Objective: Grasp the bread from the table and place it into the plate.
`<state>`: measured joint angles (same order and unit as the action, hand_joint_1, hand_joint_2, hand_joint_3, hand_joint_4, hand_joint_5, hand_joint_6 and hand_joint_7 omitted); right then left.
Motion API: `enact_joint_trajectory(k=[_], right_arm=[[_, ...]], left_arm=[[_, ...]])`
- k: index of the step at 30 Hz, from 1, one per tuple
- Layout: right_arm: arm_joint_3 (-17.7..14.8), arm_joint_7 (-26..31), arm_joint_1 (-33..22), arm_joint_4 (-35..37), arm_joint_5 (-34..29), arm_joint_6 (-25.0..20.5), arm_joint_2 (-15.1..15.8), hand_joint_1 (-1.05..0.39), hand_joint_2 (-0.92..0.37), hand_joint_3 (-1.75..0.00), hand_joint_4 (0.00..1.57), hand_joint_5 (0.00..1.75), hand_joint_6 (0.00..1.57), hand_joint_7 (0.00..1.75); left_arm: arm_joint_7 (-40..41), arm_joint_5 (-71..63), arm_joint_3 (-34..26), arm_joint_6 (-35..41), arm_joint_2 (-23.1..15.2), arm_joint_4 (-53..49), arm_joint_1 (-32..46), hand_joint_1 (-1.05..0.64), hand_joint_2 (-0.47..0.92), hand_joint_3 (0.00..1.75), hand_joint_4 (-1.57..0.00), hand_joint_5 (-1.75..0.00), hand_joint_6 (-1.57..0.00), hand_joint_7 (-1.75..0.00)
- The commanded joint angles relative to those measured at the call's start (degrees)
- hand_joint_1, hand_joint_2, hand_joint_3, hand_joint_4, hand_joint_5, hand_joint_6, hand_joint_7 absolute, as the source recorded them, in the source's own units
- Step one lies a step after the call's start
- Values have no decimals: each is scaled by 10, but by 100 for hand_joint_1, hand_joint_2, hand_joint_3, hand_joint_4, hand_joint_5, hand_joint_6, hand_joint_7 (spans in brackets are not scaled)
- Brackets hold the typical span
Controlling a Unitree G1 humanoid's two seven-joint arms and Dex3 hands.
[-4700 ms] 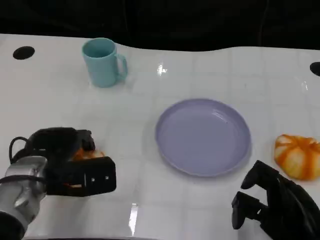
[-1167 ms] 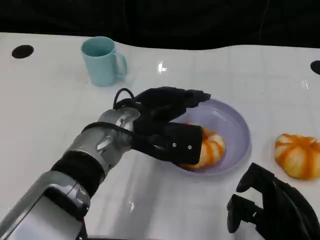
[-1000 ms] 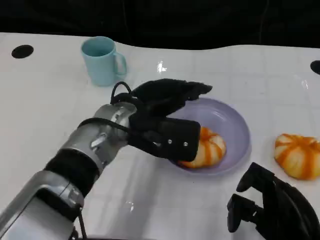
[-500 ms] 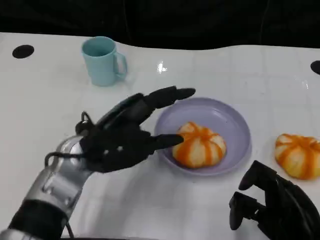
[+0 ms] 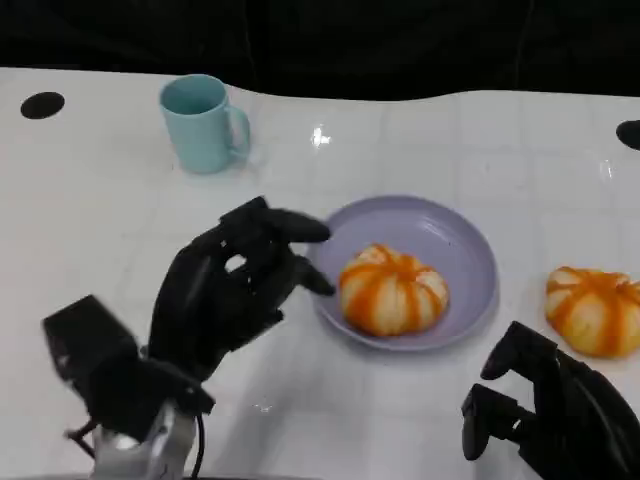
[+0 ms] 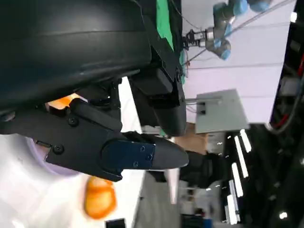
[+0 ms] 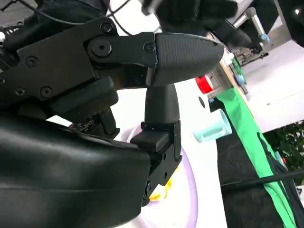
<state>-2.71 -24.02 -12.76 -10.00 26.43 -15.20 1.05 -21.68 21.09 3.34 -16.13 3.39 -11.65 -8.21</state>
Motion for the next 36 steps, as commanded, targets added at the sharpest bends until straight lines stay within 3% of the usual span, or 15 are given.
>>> enact_joint_trajectory(k=[1, 5, 18, 36], right_arm=[[-4, -1, 0, -5, 7, 0, 7, -56, -89, -51, 78, 175, 47, 174], [-4, 6, -1, -11, 7, -5, 5, -56, -89, -52, 79, 175, 49, 174], [-3, 3, -5, -17, 12, -6, 6, -57, -88, -51, 77, 175, 48, 173], [-7, 0, -3, -7, 17, -3, 14, -56, -90, -51, 77, 175, 50, 170]], left_arm=[[-20, 53, -17, 48, -1, 61, 55, -62, 92, 39, -72, -174, -55, -162], [-40, 95, -21, 85, -1, 109, 105, -59, 92, 38, -77, -175, -53, -173], [-65, 180, -55, 167, 4, 169, 228, -54, 92, 37, -79, -175, -53, -175], [-90, 154, -65, 154, 10, 134, 230, -54, 92, 35, -80, -175, -54, -175]])
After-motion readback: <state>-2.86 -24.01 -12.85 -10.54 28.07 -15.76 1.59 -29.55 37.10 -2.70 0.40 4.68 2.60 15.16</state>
